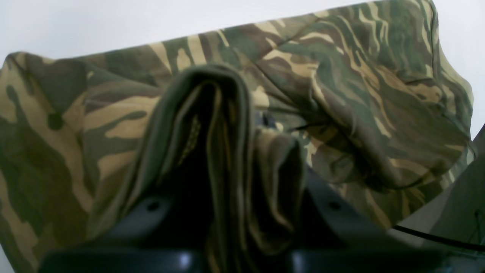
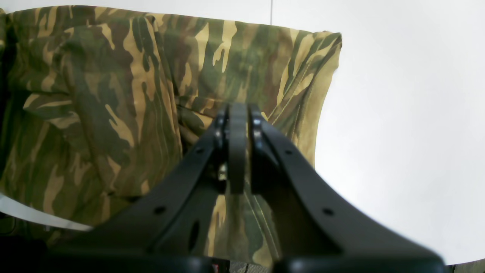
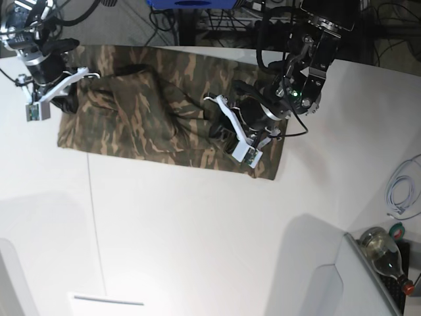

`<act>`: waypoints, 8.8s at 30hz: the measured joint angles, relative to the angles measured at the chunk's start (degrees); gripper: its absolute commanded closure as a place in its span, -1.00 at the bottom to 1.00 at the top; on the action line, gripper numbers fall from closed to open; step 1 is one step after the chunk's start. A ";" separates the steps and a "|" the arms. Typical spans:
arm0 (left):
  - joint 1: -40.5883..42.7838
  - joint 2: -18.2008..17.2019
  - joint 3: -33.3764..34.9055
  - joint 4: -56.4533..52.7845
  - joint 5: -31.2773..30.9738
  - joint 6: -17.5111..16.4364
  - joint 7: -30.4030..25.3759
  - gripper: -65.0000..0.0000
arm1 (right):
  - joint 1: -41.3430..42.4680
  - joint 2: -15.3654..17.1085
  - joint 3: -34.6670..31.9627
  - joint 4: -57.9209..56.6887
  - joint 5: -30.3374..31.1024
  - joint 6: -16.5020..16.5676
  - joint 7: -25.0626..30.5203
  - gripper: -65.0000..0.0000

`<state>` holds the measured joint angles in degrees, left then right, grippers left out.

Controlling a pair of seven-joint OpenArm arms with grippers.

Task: Layout the t-shirt on the table in an organized manner, then fold the t-shirt properly
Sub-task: 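Fold both shirt ends inward toward the middle with both grippers, then carry the left-held end across the strip toward the right gripper, then press the folded layers flat with the right gripper near the collar, then smooth the folded shirt with both grippers and release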

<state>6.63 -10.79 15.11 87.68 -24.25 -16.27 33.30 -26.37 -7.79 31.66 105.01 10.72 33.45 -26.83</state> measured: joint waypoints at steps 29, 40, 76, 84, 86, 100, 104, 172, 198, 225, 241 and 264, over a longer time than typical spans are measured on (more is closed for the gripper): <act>-2.82 0.94 0.31 -1.55 0.22 -0.04 6.69 -0.04 | 0.13 0.00 0.00 0.00 0.00 0.00 -0.02 0.95; -10.71 4.17 13.25 -6.05 0.07 0.00 6.62 -0.04 | 0.13 0.00 0.09 0.00 0.00 0.00 -0.02 0.95; 14.40 -8.46 -55.98 3.30 0.09 -2.69 7.30 1.00 | -6.49 1.95 -33.86 -0.87 -0.04 6.29 -4.24 -0.20; 17.75 -9.49 -68.00 -4.72 3.61 -16.59 -4.79 1.00 | 0.00 1.92 -36.44 -11.10 0.00 2.75 -0.90 -0.20; 18.45 -8.98 -67.93 -5.55 9.14 -16.59 -8.07 1.00 | 0.52 2.14 -36.41 -12.37 0.00 1.97 -0.07 -0.20; 18.47 -6.36 -68.19 -10.40 16.31 -16.81 -13.18 1.00 | 4.31 2.58 -36.02 -19.28 -0.35 0.15 0.57 0.59; 18.32 -6.38 -68.19 -10.45 16.31 -16.76 -13.22 1.00 | 4.39 2.56 -36.02 -19.15 -0.20 0.17 0.68 0.93; 18.18 -6.56 -67.93 -10.45 16.74 -16.79 -13.00 1.00 | -5.57 2.21 -40.48 -9.68 -0.15 -0.02 1.92 0.99; 18.14 -6.69 -67.91 -10.45 16.74 -16.76 -13.00 1.00 | -9.29 2.54 -34.45 -5.64 -0.39 0.07 0.74 -0.07; 17.03 5.79 -37.11 -4.52 17.00 -23.21 -13.35 1.00 | 33.97 4.20 -33.97 -36.81 -6.49 0.35 -9.73 -0.09; 14.71 3.80 -36.39 -10.51 16.06 -23.87 -14.91 1.00 | 33.59 3.04 -34.01 -37.97 -6.71 0.37 -10.05 0.94; 15.13 2.82 -36.54 -11.98 14.97 -24.28 -16.15 1.00 | 31.41 5.18 -32.39 -31.32 -6.51 0.39 -14.84 0.77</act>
<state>21.76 -7.97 -21.43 75.70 -9.28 -40.56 17.15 5.04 -2.61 -0.73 73.69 4.21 33.85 -41.67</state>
